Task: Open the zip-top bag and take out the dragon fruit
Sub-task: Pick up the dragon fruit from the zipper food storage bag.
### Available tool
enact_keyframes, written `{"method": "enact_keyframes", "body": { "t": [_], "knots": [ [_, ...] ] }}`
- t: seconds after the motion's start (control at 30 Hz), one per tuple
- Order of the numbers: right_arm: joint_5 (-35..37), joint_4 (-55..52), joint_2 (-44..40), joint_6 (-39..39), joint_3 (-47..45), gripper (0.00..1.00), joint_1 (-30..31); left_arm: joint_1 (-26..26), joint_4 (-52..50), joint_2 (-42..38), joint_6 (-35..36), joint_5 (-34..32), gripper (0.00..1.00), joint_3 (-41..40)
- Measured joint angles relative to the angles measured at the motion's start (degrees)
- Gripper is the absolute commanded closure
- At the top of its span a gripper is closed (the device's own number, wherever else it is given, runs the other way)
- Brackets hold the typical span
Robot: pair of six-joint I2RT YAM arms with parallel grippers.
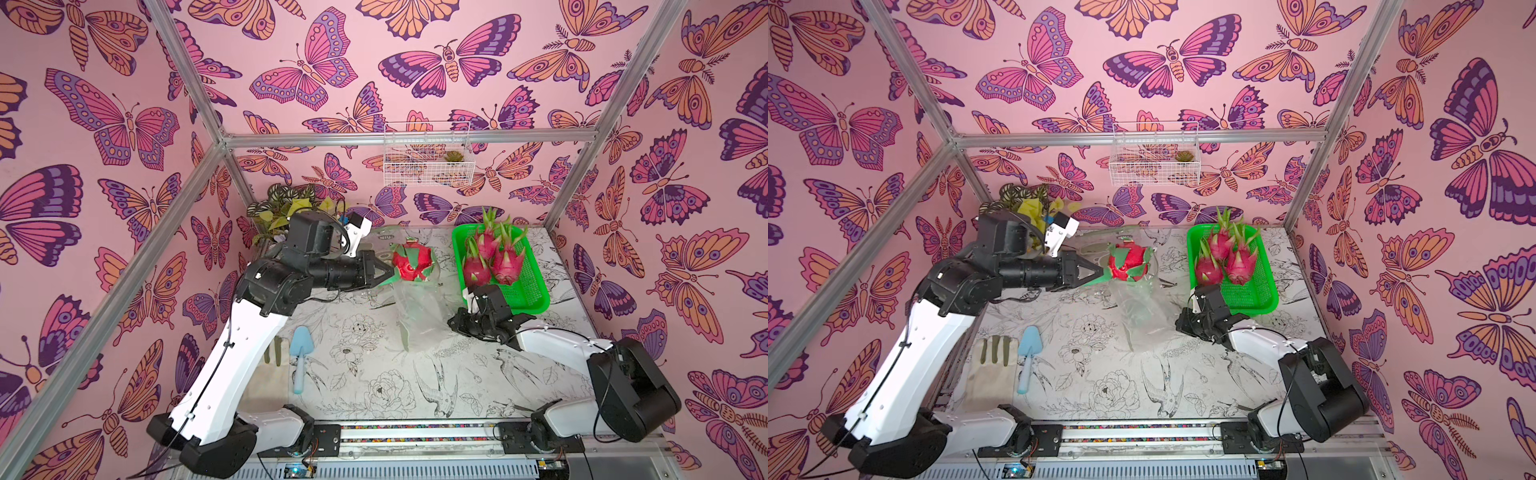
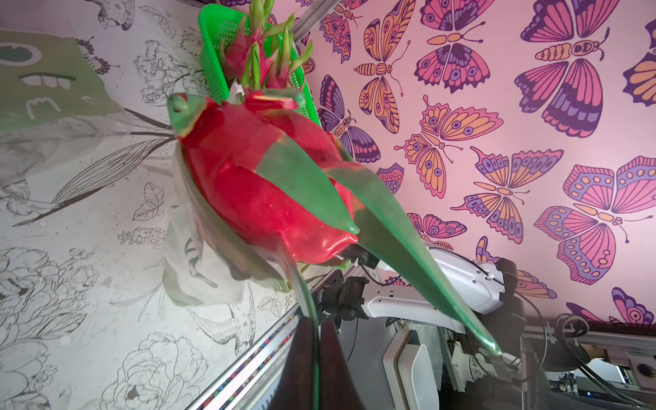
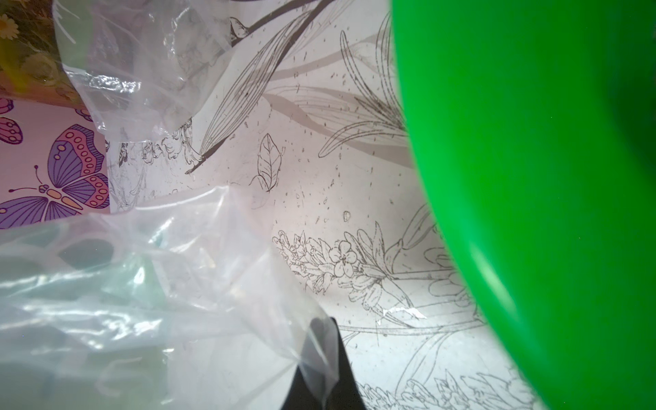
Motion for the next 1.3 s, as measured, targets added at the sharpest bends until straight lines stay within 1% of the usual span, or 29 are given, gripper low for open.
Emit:
{"method": "enact_keyframes", "body": {
  "t": [0.13, 0.37, 0.57, 0.73, 0.9, 1.1, 1.17, 1.27, 1.3],
  "knots": [
    [0.7, 0.0, 0.9, 0.0, 0.2, 1.00, 0.9, -1.3, 6.0, 2.5, -3.4, -1.5, 1.00, -0.4],
    [4.7, -2.0, 1.0, -1.7, 3.0, 1.00, 3.8, -4.0, 16.2, 5.8, -9.4, -4.7, 1.00, -3.5],
    [7.5, -2.9, 1.0, -2.6, 4.1, 1.00, 6.3, -6.0, 20.2, 10.0, -11.3, -7.0, 1.00, -3.5],
    [8.5, -3.2, 2.8, -2.8, 4.3, 1.00, 7.5, -6.9, 20.5, 12.4, -11.6, -7.3, 1.00, -0.2],
    [8.6, -3.2, 5.7, -2.7, 4.5, 1.00, 7.5, -8.7, 21.6, 12.6, -11.5, -7.6, 1.00, 3.2],
    [8.4, -2.4, 7.1, -2.6, 4.8, 1.00, 8.2, -10.3, 23.4, 12.8, -11.5, -6.6, 1.00, 4.2],
    [8.2, -1.8, 6.9, -2.6, 4.8, 1.00, 8.7, -10.3, 23.8, 14.2, -11.5, -6.1, 1.00, 5.2],
    [8.0, -0.1, 5.9, -2.8, 4.5, 1.00, 9.4, -10.3, 24.8, 19.0, -11.6, -4.7, 1.00, 8.9],
    [7.8, 0.5, 5.5, -2.8, 4.2, 0.98, 9.6, -10.3, 25.5, 20.9, -11.5, -4.4, 1.00, 9.9]
  ]
}}
